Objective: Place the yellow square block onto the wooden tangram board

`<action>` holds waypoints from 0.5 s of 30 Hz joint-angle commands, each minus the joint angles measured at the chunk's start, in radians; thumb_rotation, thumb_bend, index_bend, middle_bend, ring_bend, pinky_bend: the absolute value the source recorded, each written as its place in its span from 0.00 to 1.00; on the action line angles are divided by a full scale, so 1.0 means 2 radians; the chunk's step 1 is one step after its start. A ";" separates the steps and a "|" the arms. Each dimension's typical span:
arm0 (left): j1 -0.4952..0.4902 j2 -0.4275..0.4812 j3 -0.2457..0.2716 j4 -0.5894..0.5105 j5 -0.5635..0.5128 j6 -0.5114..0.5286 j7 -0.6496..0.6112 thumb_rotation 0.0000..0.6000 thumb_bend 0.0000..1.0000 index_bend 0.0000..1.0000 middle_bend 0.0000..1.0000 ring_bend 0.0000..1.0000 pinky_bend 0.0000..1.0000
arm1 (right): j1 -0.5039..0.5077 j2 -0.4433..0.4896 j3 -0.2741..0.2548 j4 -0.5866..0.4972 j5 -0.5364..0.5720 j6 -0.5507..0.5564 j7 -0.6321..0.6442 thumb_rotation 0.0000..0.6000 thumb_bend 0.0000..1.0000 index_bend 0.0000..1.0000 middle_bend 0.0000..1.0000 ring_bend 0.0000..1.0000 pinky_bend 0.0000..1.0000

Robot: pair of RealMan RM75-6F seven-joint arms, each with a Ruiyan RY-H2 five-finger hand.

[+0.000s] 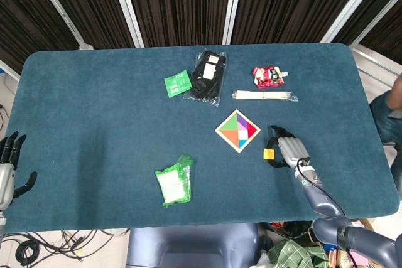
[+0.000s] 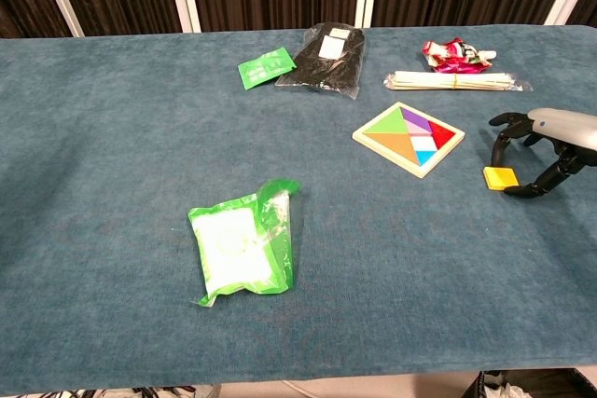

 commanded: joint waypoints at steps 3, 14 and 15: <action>0.000 0.000 0.000 0.000 0.000 0.000 -0.001 1.00 0.33 0.00 0.00 0.00 0.00 | 0.001 0.000 0.002 -0.001 -0.002 -0.002 0.002 1.00 0.38 0.49 0.00 0.00 0.13; 0.000 0.001 0.000 -0.002 -0.001 0.000 -0.003 1.00 0.33 0.00 0.00 0.00 0.00 | 0.046 0.023 0.049 -0.031 -0.010 -0.012 -0.006 1.00 0.39 0.49 0.00 0.00 0.13; 0.000 0.001 0.000 -0.002 -0.001 0.000 -0.003 1.00 0.34 0.00 0.00 0.00 0.00 | 0.052 0.024 0.053 -0.031 -0.007 -0.016 -0.009 1.00 0.39 0.49 0.00 0.00 0.13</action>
